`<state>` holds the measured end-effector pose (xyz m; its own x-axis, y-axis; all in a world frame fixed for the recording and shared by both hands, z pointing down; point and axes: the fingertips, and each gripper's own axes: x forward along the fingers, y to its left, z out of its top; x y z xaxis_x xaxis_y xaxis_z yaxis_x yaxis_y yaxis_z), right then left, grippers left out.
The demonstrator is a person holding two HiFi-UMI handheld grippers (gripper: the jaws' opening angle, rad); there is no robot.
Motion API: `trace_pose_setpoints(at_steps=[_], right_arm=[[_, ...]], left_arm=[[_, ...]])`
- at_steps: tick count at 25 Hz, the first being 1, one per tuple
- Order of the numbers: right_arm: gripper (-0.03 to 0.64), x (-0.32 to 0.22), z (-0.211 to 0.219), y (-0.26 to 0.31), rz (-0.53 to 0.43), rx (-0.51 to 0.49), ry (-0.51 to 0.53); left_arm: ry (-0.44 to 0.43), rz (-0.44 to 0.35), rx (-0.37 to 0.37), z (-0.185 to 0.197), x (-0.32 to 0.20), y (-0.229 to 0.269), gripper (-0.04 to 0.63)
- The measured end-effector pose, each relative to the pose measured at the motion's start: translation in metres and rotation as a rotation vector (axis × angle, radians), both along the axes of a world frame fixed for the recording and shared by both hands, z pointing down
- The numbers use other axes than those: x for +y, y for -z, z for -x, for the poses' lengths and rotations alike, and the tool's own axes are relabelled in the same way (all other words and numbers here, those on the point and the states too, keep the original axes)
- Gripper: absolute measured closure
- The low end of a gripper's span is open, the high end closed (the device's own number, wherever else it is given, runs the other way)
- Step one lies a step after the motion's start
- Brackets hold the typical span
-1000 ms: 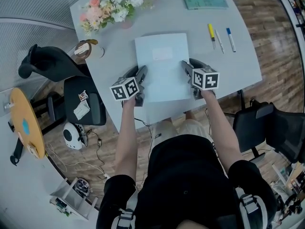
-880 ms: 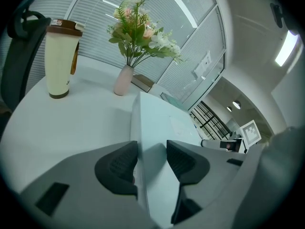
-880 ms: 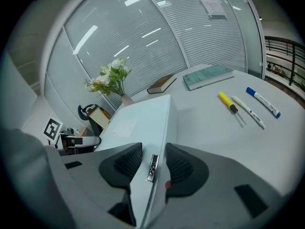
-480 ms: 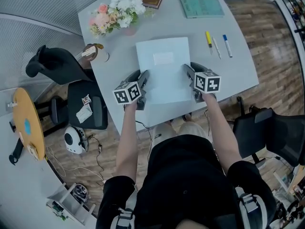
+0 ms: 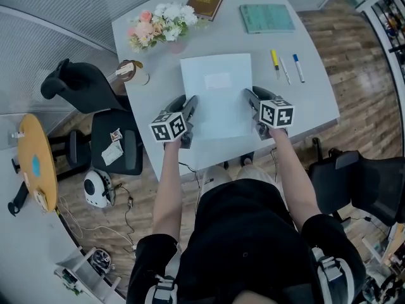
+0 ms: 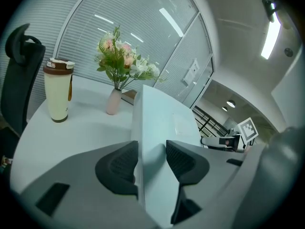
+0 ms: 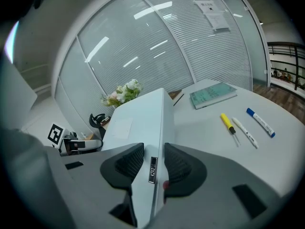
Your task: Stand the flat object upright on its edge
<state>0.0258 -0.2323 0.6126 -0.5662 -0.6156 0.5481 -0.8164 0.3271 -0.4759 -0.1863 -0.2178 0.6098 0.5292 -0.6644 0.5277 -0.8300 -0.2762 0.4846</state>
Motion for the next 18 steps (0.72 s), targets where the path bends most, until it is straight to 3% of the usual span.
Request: trace_pose_setpoints(at_steps=[10, 18], right_arm=[[0.472, 0.007, 0.003, 0.031, -0.088, -0.017, 0.054], [0.482, 0.004, 0.000, 0.048, -0.172, 0.031, 0.099]], left_arm=[[-0.034, -0.112, -0.044, 0.004, 0.009, 0.037, 0.397], [-0.067, -0.171, -0.077, 0.003, 0.011, 0.053, 0.413]])
